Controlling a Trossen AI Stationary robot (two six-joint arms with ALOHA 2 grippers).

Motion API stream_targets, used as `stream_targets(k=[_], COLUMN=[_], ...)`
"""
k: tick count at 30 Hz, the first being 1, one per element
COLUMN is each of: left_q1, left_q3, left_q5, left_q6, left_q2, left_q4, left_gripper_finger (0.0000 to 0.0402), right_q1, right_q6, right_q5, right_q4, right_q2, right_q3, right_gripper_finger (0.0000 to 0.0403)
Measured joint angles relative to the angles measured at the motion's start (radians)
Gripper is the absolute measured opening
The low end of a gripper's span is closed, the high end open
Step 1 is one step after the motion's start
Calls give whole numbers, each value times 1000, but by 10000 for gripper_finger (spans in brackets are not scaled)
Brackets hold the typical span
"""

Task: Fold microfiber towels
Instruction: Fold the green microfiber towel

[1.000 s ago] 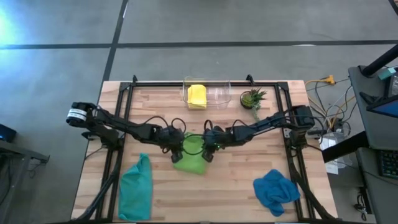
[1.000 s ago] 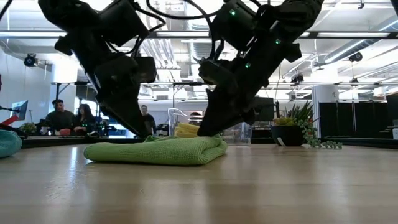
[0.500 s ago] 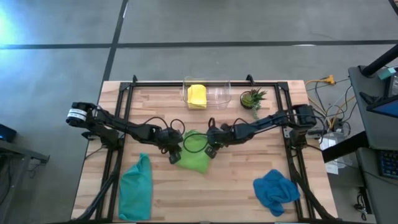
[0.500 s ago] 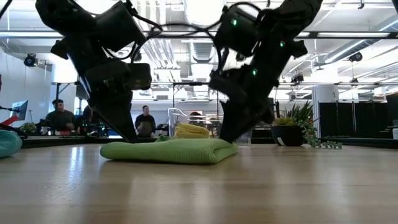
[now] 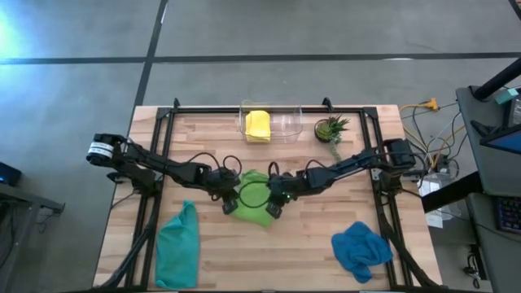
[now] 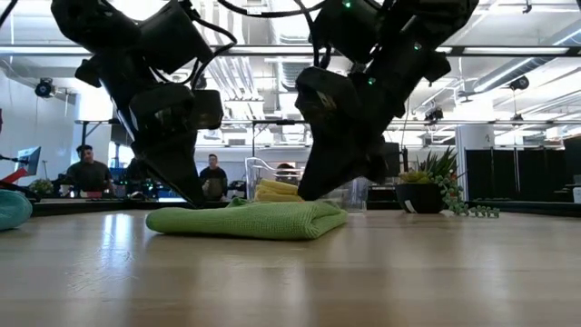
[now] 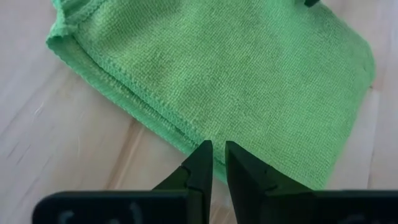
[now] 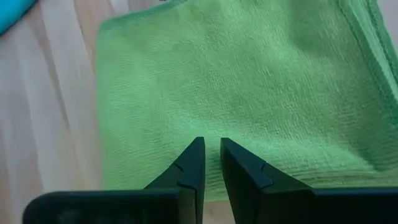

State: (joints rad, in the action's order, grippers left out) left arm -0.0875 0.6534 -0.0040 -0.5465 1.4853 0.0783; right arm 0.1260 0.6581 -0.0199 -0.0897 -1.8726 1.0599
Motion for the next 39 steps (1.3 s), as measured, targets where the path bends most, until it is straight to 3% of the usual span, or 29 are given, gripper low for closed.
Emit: stream_targets(k=[12,19,27,39], left_q1=[-4,-10,-50,-140], left_q3=[-6,-6,-6,-24], left_q5=[3,33,38,37], left_q6=[-1,-1,-24,-76], left_q2=[1,1,1,1], left_q4=[20,68,72,88], left_gripper_finger=[28,28,28,28], right_q1=[28,89,137,154], right_q6=[76,75,158,138], right_q5=[1,1,1,-7], right_q4=[-43,-31,-56,-54], right_q2=[-23,-35,-134,-133], right_q3=[3,72,122,177], right_gripper_finger=[47,47,47,47])
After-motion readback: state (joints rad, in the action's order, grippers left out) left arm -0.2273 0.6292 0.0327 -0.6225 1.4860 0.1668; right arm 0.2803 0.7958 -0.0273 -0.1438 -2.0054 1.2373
